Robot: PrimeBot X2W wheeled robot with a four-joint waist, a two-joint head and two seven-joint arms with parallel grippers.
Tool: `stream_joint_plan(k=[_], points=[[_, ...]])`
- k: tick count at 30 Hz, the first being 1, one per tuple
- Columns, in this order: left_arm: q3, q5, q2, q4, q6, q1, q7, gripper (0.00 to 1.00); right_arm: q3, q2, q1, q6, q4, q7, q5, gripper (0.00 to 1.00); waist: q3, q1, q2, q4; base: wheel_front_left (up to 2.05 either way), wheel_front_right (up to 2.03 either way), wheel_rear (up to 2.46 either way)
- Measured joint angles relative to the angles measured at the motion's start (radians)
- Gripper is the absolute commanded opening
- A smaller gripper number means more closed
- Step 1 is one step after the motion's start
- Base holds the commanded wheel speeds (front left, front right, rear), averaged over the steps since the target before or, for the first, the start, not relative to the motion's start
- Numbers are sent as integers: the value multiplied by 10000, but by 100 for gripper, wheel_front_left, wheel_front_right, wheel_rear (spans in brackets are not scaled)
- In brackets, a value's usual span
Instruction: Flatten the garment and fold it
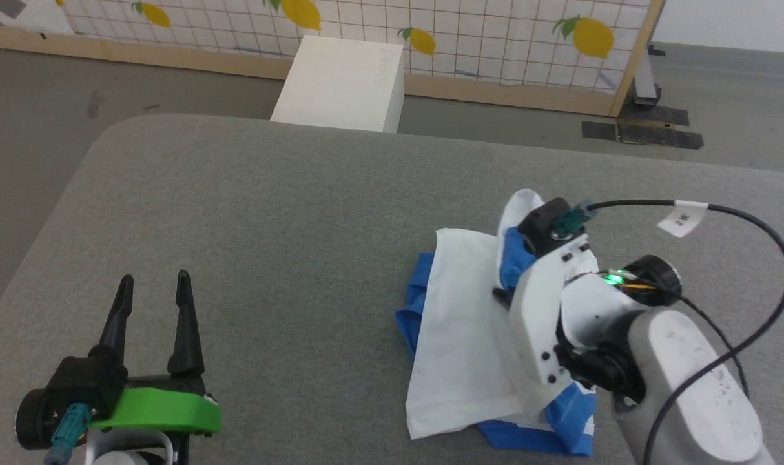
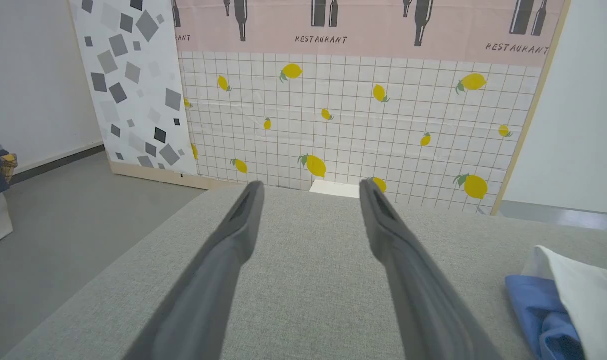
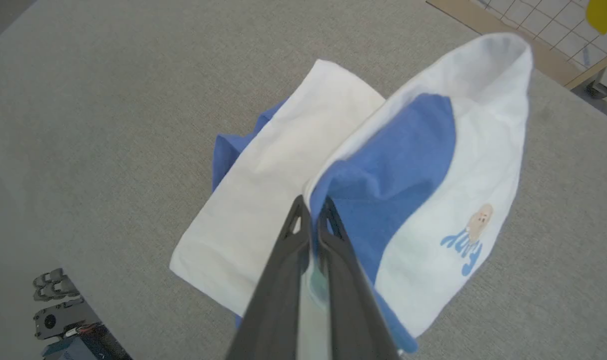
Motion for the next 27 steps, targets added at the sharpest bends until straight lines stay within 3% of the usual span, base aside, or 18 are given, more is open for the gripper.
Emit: stream_joint_plan(k=[13, 14, 15, 16, 23, 27], points=[[4, 21, -249, 341, -299, -232, 0, 100, 1436, 796, -881, 0, 3473, -1476, 441, 0, 520, 0, 0, 1020, 0, 0, 0], [38, 31, -257, 353, -299, -232, 0, 100, 1576, 798, -900, -2, 3695, -1634, 441, 31, 566, 0, 0, 1051, 0, 0, 0], [63, 33, -268, 359, -301, -232, 0, 100, 1741, 794, -934, -2, 3870, -1766, 464, 78, 603, 0, 0, 1070, 0, 0, 0], [92, 42, -276, 362, -305, -232, 0, 100, 1923, 788, -967, -2, 3923, -1944, 635, 100, 629, 0, 0, 1073, 0, 0, 0], [224, 104, -314, 368, -387, -225, 0, 100, 2677, 823, -1567, -2, 3289, -2754, 1563, 100, 540, 0, 0, 728, 0, 0, 0], [313, 146, -318, 324, -387, -203, 0, 100, 2247, 855, -1770, 0, 2336, -3143, 1768, 100, 404, 0, 0, 370, 0, 0, 0]])
